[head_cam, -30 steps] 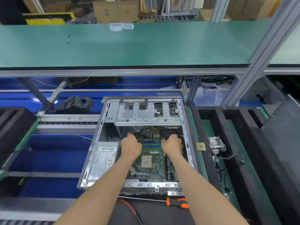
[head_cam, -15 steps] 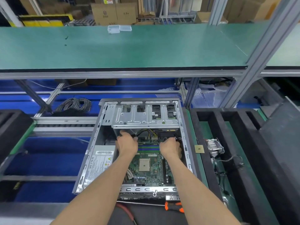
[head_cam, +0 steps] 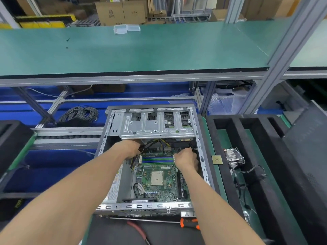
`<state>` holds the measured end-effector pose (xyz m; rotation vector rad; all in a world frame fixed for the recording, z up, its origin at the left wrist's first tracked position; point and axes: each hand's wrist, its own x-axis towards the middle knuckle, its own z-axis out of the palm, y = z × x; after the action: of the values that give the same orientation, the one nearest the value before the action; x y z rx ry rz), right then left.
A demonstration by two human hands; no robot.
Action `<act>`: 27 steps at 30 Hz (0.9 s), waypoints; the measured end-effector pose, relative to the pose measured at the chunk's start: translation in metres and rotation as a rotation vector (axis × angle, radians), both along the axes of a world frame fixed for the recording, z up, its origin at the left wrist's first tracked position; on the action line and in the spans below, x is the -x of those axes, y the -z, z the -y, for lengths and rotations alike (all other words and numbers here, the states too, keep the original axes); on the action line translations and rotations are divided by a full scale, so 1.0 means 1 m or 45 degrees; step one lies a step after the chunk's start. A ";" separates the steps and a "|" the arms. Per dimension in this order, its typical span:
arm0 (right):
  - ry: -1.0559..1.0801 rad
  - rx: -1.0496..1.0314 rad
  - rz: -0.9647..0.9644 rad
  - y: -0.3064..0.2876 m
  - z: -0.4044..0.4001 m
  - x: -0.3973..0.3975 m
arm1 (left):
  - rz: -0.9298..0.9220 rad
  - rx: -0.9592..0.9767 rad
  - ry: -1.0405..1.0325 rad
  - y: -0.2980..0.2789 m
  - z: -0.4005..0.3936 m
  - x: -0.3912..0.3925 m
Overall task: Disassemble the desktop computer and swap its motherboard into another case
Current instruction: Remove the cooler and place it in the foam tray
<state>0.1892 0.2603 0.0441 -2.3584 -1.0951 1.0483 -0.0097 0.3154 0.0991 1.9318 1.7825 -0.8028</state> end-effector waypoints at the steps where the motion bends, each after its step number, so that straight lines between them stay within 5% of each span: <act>1: 0.002 -0.002 -0.006 0.000 0.000 0.000 | 0.008 -0.002 0.008 -0.002 0.001 0.000; 27: 0.076 -0.091 0.043 -0.001 -0.008 0.004 | 0.053 -0.030 0.157 0.012 -0.004 0.006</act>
<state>0.1854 0.2681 0.0447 -2.3452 -1.0497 0.9367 -0.0154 0.3189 0.0870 2.0754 1.6691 -0.7788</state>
